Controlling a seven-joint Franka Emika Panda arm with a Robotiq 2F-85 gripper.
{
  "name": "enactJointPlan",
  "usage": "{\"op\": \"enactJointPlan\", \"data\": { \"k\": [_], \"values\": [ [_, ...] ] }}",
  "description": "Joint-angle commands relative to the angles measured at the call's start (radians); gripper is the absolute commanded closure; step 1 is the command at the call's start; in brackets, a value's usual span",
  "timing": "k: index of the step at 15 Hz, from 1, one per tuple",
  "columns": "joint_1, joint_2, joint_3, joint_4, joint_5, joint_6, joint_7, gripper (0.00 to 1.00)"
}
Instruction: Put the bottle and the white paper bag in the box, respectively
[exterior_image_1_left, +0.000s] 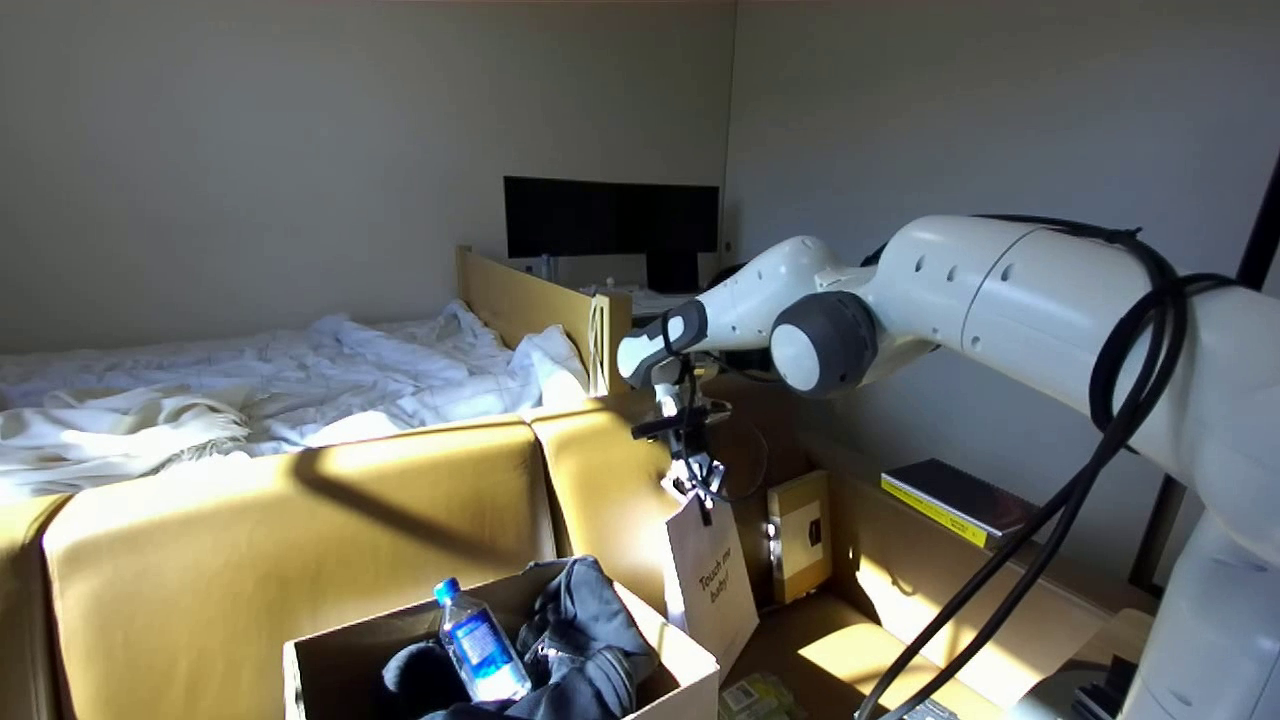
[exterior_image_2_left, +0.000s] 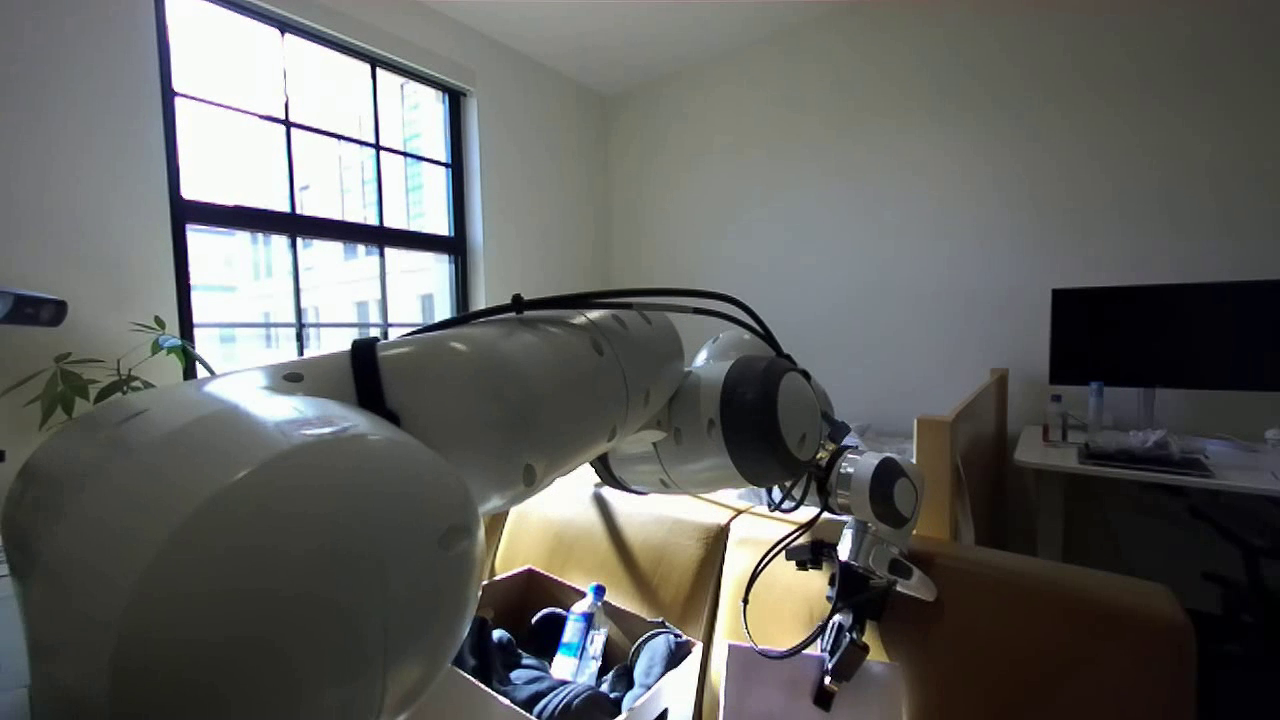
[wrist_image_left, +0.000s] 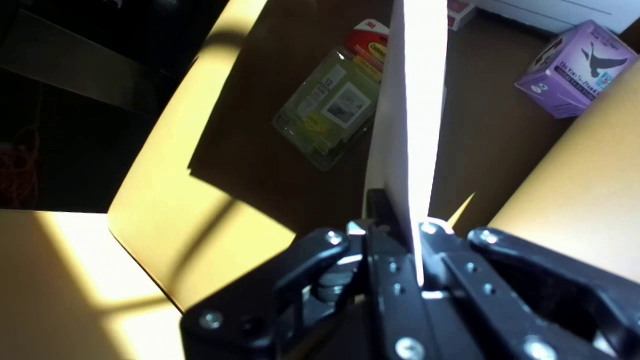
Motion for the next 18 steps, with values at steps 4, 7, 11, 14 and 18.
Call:
{"op": "enactJointPlan", "data": {
  "k": [4,7,11,14,18],
  "values": [
    [0.127,-0.273,-0.140,-0.360,-0.004,0.273,0.102,1.00],
    [0.163,-0.383,-0.172,-0.497,0.029,0.391,0.089,1.00],
    [0.106,-0.561,-0.065,-0.670,-0.011,0.472,0.070,1.00],
    [0.084,-0.685,-0.029,-0.803,-0.015,0.515,0.084,1.00],
    [0.067,-0.862,0.000,-0.989,0.002,0.642,0.082,1.00]
  ]
}}
